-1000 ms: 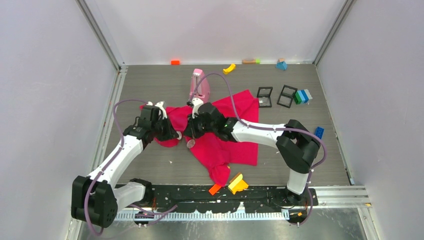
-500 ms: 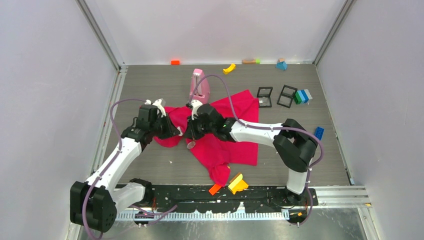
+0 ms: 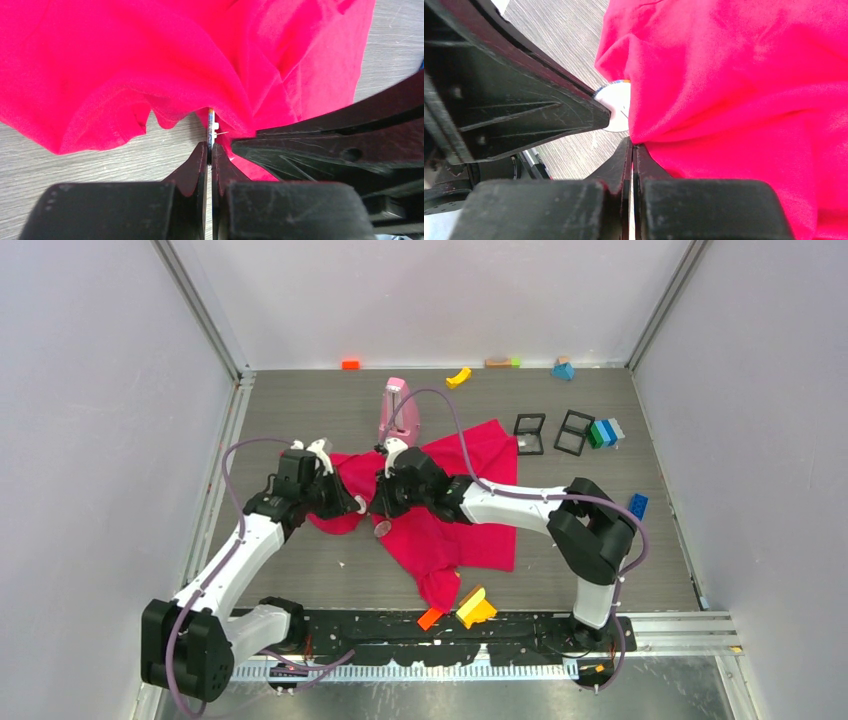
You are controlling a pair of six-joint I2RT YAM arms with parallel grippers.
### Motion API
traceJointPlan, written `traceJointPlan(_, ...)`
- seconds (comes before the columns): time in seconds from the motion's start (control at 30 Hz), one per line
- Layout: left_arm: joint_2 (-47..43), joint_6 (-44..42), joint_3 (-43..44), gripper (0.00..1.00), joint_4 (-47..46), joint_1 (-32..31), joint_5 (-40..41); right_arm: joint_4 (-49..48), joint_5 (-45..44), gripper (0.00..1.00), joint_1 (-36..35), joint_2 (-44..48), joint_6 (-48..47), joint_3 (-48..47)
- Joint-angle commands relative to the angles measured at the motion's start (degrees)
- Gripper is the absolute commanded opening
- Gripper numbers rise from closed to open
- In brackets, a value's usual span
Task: Pin the brooch onto the clothing
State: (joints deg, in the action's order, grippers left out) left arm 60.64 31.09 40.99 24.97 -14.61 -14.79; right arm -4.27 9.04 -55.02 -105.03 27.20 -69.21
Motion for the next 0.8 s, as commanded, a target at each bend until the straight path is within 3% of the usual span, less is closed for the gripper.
traceJointPlan(0.0,1.61,-1.08,0.4,0.0,1.04,-0.24,0.25,-2.5,-1.68,0.01,-0.34,3.87,0.35,-0.37)
traceJointPlan(0.77,1.11,2.07,0.87,0.0,-2.3,-0.24,-0.81,2.91,3.9,0.01,-1.92,-0.57,-2.99,-3.94)
